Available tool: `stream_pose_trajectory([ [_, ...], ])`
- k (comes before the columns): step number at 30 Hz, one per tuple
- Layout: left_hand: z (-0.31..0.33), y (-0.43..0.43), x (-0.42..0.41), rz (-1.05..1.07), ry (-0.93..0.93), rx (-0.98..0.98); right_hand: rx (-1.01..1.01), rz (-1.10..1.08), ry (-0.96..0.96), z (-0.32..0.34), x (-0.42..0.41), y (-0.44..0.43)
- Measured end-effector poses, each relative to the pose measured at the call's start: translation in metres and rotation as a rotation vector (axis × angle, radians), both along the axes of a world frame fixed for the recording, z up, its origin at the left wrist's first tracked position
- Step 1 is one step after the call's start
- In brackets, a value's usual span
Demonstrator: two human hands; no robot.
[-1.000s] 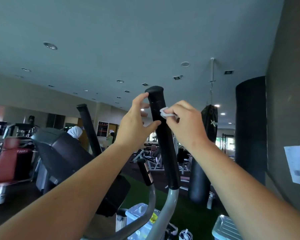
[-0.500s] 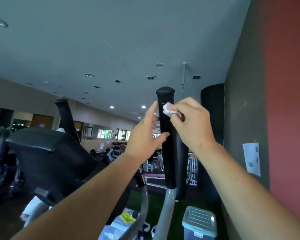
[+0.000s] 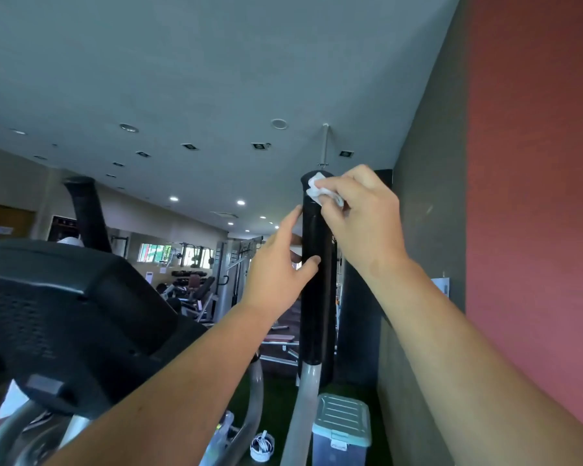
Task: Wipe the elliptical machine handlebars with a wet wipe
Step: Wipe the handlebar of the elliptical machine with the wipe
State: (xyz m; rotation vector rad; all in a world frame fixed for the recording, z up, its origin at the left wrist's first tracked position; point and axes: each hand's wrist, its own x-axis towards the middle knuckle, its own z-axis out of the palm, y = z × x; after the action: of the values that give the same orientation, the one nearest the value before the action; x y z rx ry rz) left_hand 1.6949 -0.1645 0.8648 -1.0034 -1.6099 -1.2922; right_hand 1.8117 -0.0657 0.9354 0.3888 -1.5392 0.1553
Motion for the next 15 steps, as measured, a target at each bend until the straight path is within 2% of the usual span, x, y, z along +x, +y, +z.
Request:
stream_pose_trajectory([
  [7, -0.010, -0.001, -0.004, -0.054, -0.043, -0.026, 0.042, -0.138, -0.167, -0.047, -0.014, 0.014],
  [12, -0.011, 0.005, -0.006, -0.034, -0.036, 0.012, 0.052, -0.066, 0.007, -0.006, -0.003, -0.014],
  [15, -0.014, 0.007, -0.007, -0.003, -0.038, 0.028, 0.059, -0.124, -0.082, -0.009, -0.014, -0.012],
])
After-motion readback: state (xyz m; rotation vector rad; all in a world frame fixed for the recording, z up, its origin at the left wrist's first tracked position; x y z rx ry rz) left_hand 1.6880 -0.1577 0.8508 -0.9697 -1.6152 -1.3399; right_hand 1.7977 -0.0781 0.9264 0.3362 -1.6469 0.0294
